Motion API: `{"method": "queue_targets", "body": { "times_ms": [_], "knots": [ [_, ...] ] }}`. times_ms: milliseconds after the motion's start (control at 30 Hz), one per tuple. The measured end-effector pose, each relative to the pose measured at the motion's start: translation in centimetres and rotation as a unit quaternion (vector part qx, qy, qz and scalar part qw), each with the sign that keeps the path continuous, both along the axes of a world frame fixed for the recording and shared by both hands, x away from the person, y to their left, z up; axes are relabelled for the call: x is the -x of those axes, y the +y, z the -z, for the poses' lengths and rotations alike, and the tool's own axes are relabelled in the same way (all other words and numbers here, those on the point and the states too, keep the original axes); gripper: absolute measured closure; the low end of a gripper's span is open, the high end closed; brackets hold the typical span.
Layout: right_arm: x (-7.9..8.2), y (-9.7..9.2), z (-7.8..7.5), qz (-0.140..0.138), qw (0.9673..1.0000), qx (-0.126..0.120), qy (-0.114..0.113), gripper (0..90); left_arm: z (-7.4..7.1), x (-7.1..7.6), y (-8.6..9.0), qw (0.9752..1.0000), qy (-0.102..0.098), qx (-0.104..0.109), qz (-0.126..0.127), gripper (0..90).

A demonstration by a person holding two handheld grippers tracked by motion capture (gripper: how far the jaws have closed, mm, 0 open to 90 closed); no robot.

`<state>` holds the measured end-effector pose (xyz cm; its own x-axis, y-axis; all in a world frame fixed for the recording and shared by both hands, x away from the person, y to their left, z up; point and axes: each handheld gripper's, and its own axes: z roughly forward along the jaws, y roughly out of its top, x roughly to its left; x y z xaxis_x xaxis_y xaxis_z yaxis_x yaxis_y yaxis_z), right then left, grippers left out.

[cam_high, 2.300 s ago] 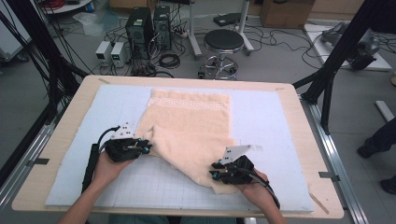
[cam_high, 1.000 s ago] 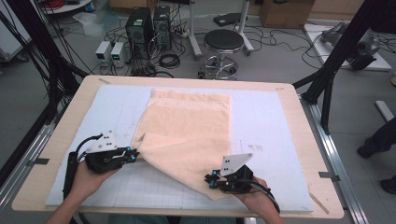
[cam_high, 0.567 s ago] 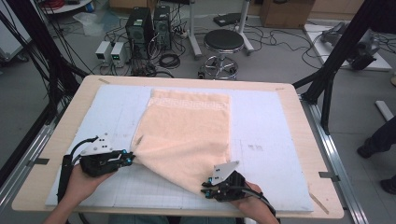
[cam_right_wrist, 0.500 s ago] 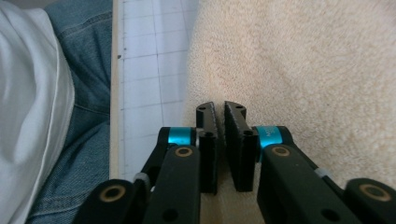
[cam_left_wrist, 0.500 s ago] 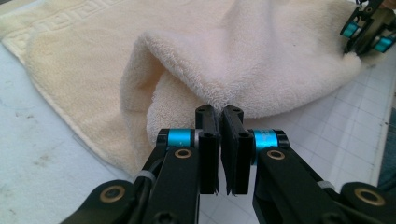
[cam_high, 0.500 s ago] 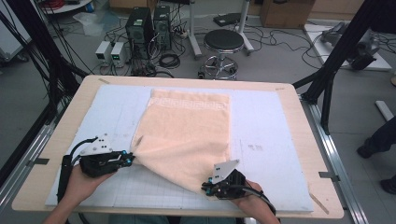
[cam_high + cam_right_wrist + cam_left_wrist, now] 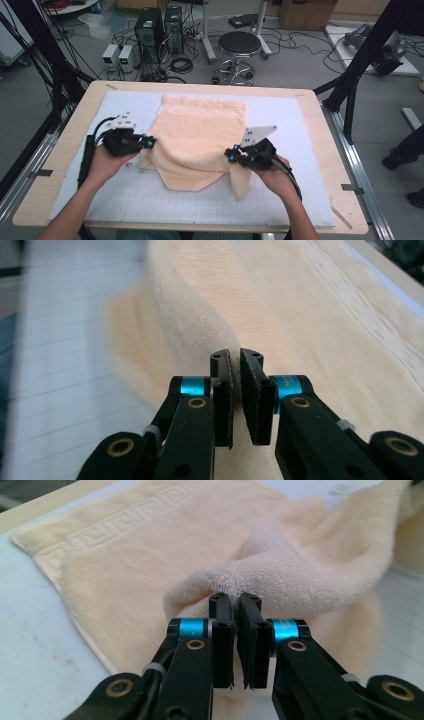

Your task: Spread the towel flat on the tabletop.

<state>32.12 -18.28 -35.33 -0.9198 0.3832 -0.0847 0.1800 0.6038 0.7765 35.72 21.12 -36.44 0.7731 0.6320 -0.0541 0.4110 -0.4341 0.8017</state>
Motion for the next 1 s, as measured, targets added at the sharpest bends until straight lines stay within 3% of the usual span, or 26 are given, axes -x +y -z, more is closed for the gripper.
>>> {"method": "queue_targets", "body": {
  "times_ms": [67, 133, 200, 267, 333, 400, 533, 667, 800, 867, 1000],
  "knots": [
    [-2.7, -0.7, 1.4, 0.031, 0.9988, -0.005, 0.037, 83.4, 1.5, -2.4, -0.8, 0.9996, 0.019, -0.002, -0.021, 83.9],
    [-4.4, -1.1, 2.9, 0.058, 0.9966, 0.004, 0.058, 83.1, 3.0, -4.0, -1.5, 0.9987, 0.032, -0.013, -0.039, 82.8],
    [-5.7, -1.7, 4.2, 0.07, 0.9945, 0.002, 0.078, 80.4, 3.9, -4.8, -1.8, 0.998, 0.041, -0.016, -0.046, 77.6],
    [-6.3, -2.0, 4.9, 0.074, 0.9942, 0.004, 0.078, 76.0, 4.2, -5.0, -2.0, 0.9981, 0.038, -0.016, -0.046, 70.2],
    [-6.5, -2.3, 4.9, 0.077, 0.9942, -0.008, 0.074, 70.4, 4.0, -4.8, -1.9, 0.9983, 0.039, -0.019, -0.038, 62.1],
    [-6.3, -2.6, 4.5, 0.074, 0.9949, -0.017, 0.066, 69.3, 3.4, -4.2, -1.7, 0.9988, 0.036, -0.015, -0.031, 60.1],
    [-4.9, -3.0, 3.2, 0.061, 0.9963, -0.031, 0.052, 65.9, 1.7, -2.7, -0.8, 0.9996, 0.01, 0.01, -0.024, 55.7],
    [-3.5, -3.2, 2.1, 0.045, 0.9973, -0.037, 0.044, 62.3, 1.0, -0.8, -0.6, 0.9997, 0.003, 0.022, -0.005, 54.1],
    [-2.2, -2.8, 2.1, 0.039, 0.9983, -0.012, 0.043, 59.1, 1.5, 1.4, -0.8, 0.9995, -0.001, 0.029, 0.015, 52.5],
    [-1.7, -2.7, 2.4, 0.039, 0.9983, -0.013, 0.042, 57.3, 2.0, 2.1, -0.9, 0.9992, 0.001, 0.032, 0.023, 51.5],
    [-0.5, -2.9, 3.5, 0.034, 0.9983, -0.012, 0.045, 54.4, 3.3, 3.5, -1.7, 0.9985, 0.013, 0.019, 0.05, 50.6]
  ]
}}
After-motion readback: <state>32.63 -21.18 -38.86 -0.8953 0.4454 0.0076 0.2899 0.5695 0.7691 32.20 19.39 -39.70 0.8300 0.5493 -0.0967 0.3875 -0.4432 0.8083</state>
